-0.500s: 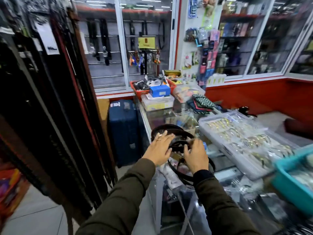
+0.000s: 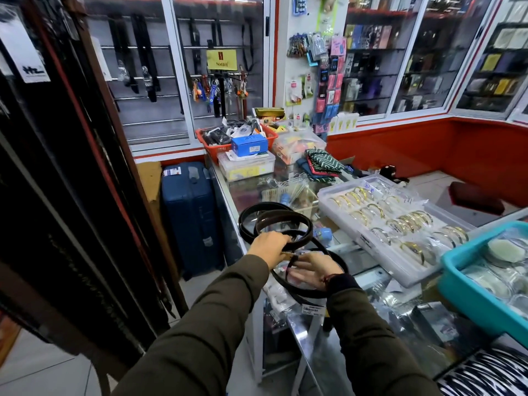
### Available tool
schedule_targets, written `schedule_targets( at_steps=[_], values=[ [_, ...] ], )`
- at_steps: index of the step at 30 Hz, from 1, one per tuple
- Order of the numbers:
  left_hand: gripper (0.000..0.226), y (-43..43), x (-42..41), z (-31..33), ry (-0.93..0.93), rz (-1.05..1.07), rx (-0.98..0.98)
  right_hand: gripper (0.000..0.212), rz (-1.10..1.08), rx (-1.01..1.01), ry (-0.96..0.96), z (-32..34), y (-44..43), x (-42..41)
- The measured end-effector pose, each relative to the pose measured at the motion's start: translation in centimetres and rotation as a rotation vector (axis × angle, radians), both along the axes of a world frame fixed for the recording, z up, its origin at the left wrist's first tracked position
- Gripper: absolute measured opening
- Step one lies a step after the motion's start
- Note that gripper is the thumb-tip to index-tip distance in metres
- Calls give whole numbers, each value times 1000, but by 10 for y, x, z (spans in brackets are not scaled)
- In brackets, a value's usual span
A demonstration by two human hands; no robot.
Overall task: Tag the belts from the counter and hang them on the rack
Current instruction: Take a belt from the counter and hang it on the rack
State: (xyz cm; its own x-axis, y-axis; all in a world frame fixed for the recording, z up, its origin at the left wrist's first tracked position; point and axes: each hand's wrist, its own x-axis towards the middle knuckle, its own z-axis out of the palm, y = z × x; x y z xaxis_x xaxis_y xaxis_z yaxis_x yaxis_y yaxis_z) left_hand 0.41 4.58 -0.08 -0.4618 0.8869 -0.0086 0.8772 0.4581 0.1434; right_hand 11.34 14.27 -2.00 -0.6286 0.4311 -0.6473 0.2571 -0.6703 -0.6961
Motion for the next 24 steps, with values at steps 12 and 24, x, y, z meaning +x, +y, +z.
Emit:
schedule_targets(
  at_steps=[12,24],
  values=[
    [39,-17,9,14,-240,115,476,13,-294,-211,345,8,-22,-9],
    [44,-114,3,55,-322,424,973,36,-72,308,603,69,-96,-63]
  ],
)
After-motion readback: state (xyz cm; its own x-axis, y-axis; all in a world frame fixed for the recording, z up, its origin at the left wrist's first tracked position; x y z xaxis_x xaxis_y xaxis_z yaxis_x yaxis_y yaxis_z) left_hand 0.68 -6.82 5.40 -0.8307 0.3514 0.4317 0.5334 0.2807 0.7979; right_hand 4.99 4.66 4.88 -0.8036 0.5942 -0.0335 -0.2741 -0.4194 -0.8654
